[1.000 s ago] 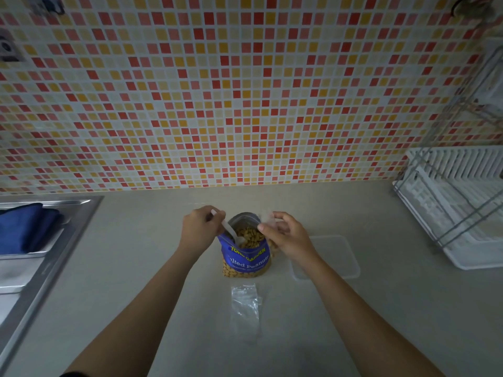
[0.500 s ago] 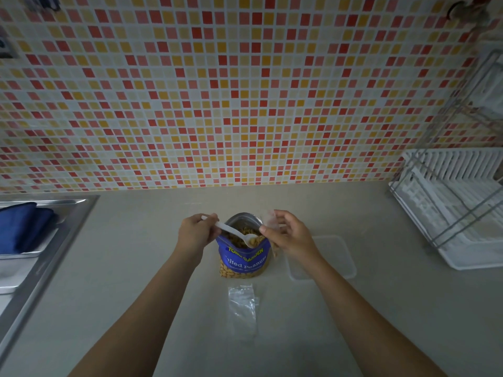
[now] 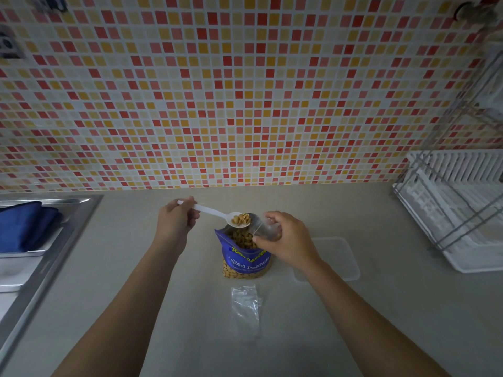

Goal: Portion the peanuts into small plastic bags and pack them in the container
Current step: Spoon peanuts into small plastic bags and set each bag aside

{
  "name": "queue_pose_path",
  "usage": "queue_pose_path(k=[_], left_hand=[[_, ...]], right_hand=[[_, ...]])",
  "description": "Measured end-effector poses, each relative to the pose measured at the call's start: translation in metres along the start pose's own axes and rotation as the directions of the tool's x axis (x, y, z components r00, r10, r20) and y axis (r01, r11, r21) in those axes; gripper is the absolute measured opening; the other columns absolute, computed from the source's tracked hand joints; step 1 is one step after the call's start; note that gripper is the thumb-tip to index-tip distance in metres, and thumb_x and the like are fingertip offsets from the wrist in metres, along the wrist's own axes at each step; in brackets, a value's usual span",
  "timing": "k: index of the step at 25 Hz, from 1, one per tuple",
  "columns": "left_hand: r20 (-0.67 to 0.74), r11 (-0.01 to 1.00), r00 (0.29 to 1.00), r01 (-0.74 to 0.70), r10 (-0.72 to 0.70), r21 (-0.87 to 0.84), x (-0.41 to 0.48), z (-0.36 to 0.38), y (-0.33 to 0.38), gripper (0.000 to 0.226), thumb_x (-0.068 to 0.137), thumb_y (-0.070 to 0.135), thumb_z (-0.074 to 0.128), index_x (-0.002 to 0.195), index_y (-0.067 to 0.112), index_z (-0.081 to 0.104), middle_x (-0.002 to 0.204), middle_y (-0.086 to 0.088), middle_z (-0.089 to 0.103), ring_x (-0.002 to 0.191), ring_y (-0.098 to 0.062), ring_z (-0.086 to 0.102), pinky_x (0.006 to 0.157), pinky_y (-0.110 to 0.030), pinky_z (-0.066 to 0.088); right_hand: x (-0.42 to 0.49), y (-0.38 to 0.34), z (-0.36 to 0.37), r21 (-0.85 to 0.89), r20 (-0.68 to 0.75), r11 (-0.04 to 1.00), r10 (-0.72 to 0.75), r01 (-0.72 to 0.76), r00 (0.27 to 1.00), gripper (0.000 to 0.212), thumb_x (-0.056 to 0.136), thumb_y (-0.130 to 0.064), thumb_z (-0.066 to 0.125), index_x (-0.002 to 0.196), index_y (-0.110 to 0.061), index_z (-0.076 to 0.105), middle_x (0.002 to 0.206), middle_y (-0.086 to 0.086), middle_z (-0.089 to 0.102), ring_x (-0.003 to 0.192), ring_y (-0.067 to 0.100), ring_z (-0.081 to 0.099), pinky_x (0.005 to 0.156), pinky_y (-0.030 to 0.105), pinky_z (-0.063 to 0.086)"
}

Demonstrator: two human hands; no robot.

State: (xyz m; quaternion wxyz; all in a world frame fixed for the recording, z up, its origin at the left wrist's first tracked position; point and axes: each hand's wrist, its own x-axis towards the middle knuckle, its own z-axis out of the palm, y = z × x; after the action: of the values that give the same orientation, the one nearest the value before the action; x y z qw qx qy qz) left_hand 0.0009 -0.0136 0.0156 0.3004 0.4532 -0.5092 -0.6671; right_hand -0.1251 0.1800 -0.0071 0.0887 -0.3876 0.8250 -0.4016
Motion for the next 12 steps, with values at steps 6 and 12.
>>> queue_pose_path(k=[6, 12], left_hand=[[0.075, 0.938, 0.964, -0.264, 0.253, 0.224, -0.020, 0.016, 0.030, 0.020, 0.093, 0.024, 0.051, 0.094, 0.007, 0.063, 0.072, -0.005, 0.059, 0.066, -0.015, 0.056, 0.065, -0.026, 0.048], [0.426, 0.485, 0.684, -0.725, 0.592, 0.489, -0.055, 0.025, 0.047, 0.021, 0.092, 0.027, 0.052, 0.086, 0.010, 0.064, 0.063, 0.000, 0.063, 0.058, -0.010, 0.060, 0.058, -0.020, 0.046]], right_hand=[[0.005, -0.009, 0.010, 0.047, -0.008, 0.999, 0.009, -0.009, 1.000, 0.057, 0.066, -0.043, 0.076, 0.115, -0.022, 0.058, 0.103, -0.007, 0.063, 0.087, 0.010, 0.057, 0.072, 0.025, 0.049], [0.007, -0.010, 0.018, 0.081, -0.036, 0.996, 0.029, -0.026, 0.999, 0.051, 0.065, -0.041, 0.077, 0.110, -0.024, 0.061, 0.103, -0.006, 0.066, 0.084, 0.010, 0.061, 0.073, 0.023, 0.048]])
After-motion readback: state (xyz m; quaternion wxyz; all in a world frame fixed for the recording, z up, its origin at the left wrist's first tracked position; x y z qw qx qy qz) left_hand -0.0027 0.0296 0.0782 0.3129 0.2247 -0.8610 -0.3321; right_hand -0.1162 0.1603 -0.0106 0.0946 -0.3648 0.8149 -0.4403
